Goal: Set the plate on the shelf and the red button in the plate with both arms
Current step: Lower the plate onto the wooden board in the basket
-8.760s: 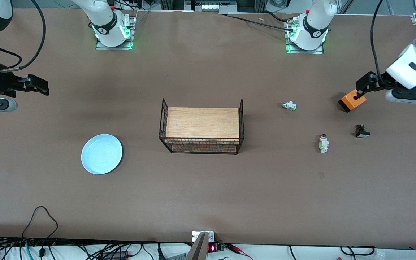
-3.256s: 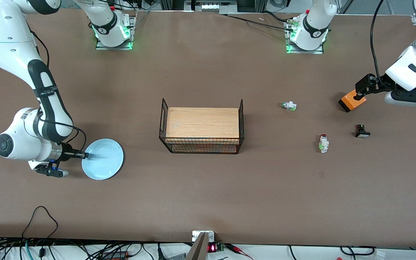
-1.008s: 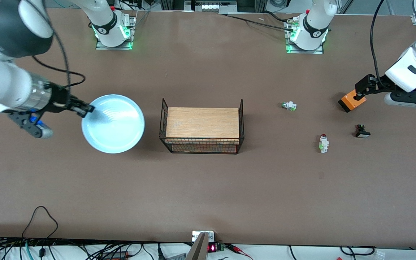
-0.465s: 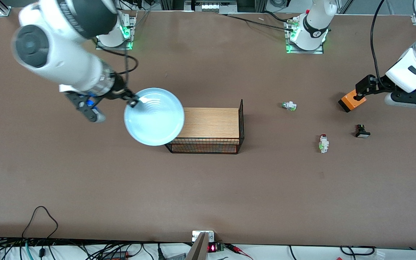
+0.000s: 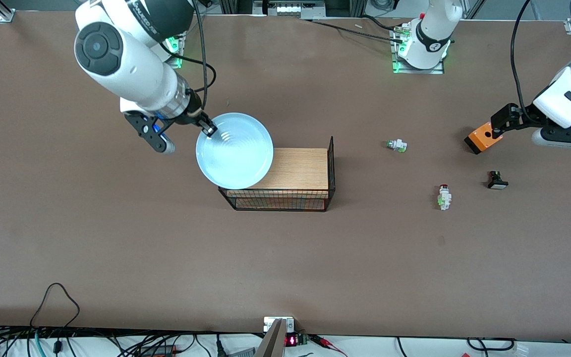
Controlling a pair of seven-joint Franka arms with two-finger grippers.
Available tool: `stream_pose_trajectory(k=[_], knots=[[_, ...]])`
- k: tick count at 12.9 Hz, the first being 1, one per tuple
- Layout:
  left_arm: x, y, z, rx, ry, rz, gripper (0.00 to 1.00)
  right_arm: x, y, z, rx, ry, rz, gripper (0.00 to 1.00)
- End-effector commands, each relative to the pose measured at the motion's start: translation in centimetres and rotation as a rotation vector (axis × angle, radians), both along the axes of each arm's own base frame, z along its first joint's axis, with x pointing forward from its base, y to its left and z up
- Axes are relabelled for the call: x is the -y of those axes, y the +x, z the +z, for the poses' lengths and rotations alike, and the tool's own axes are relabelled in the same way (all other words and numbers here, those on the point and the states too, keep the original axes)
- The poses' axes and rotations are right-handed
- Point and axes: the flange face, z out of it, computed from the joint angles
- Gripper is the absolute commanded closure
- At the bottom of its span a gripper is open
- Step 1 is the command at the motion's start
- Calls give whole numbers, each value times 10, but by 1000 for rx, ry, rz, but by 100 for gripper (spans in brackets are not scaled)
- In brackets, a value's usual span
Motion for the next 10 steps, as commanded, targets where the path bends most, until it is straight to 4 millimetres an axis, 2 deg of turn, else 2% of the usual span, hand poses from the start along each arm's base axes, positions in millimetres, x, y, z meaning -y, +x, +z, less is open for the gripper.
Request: stream_pose_trajectory(k=[1, 5, 7, 10], knots=[[-1, 3, 6, -1, 16, -6, 0, -11, -33, 6, 6, 27, -30, 100], [0, 3, 5, -3, 17, -6, 0, -46, -51, -23, 26, 17, -39, 100], [0, 4, 6, 1, 17, -8, 0, -62, -49, -43, 39, 12, -32, 100], [4, 5, 7, 6, 20, -15, 0, -78, -48, -64, 59, 10, -24, 100]])
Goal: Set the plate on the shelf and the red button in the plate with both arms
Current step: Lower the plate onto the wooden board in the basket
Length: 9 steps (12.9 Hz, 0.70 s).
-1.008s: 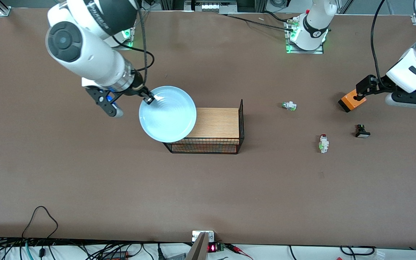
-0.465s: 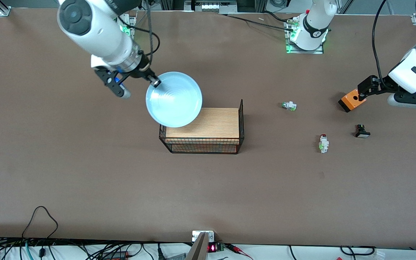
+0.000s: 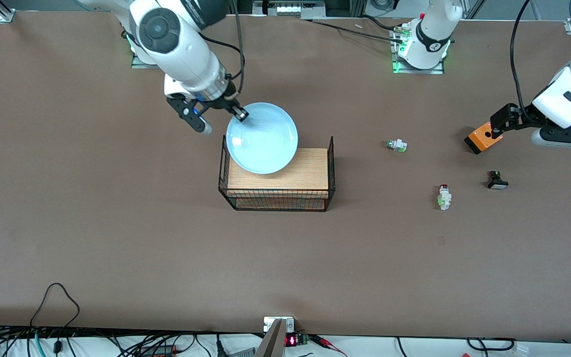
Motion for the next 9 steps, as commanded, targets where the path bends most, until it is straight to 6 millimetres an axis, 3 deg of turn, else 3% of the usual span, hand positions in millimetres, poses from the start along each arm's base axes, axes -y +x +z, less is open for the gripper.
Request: stream_pose_trajectory(k=[1, 6, 9], knots=[[2, 4, 6, 5, 20, -11, 0, -13, -1, -14, 16, 2, -10, 100], [2, 4, 7, 3, 19, -11, 0, -35, 6, -49, 61, 7, -12, 100], [6, 3, 7, 3, 18, -19, 0, -38, 14, -59, 85, 12, -51, 100]])
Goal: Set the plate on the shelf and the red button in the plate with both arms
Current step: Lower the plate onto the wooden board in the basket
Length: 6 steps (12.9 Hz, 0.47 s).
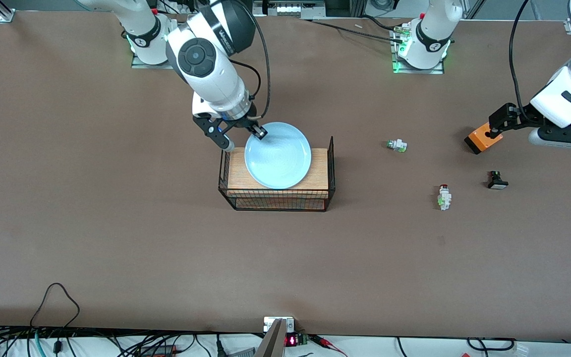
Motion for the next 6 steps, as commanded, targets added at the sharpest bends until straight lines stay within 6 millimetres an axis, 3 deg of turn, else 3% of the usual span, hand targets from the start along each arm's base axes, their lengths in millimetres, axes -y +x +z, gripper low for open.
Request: stream_pose_trajectory(k=[1, 6], knots=[[2, 4, 7, 4, 18, -11, 0, -3, 5, -5, 14, 5, -35, 100], [3, 4, 7, 2, 19, -12, 0, -1, 16, -24, 35, -1, -53, 100]])
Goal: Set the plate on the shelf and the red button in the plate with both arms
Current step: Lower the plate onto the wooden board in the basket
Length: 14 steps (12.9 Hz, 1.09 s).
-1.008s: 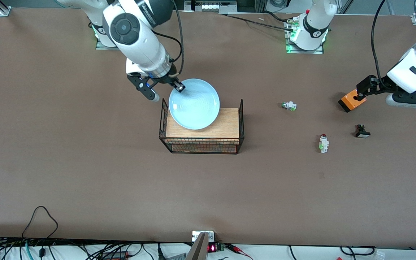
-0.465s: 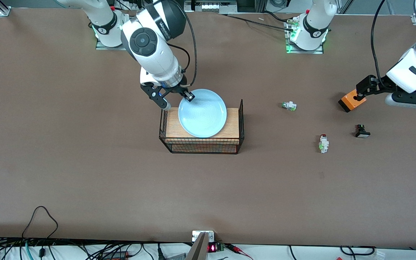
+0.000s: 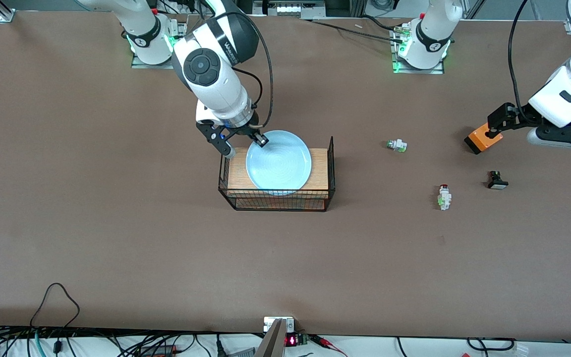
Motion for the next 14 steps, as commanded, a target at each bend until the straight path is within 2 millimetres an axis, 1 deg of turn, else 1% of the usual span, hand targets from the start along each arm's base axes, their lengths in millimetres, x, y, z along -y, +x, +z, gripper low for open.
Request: stream_pose_trajectory(k=[1, 3, 6, 7, 8, 9, 10, 11, 13, 14], knots=[[0, 4, 6, 1, 19, -7, 0, -2, 10, -11, 30, 6, -36, 100], [0, 4, 6, 3, 18, -8, 0, 1, 15, -17, 36, 3, -46, 100], [8, 3, 7, 2, 20, -17, 0, 3, 17, -22, 35, 1, -52, 100], [8, 3, 7, 2, 20, -18, 0, 3, 18, -21, 36, 2, -52, 100], [5, 2, 7, -1, 19, -13, 0, 3, 18, -21, 36, 2, -52, 98], [4, 3, 6, -3, 19, -12, 0, 3, 18, -21, 35, 3, -53, 84], [4, 3, 6, -1, 19, -12, 0, 3, 18, -21, 33, 5, -57, 47], [4, 3, 6, -3, 19, -12, 0, 1, 17, -21, 42, -3, -39, 0], [4, 3, 7, 0, 19, -12, 0, -9, 16, -19, 109, -83, 57, 0], [4, 3, 6, -1, 19, -12, 0, -13, 17, -17, 120, -93, 75, 0]])
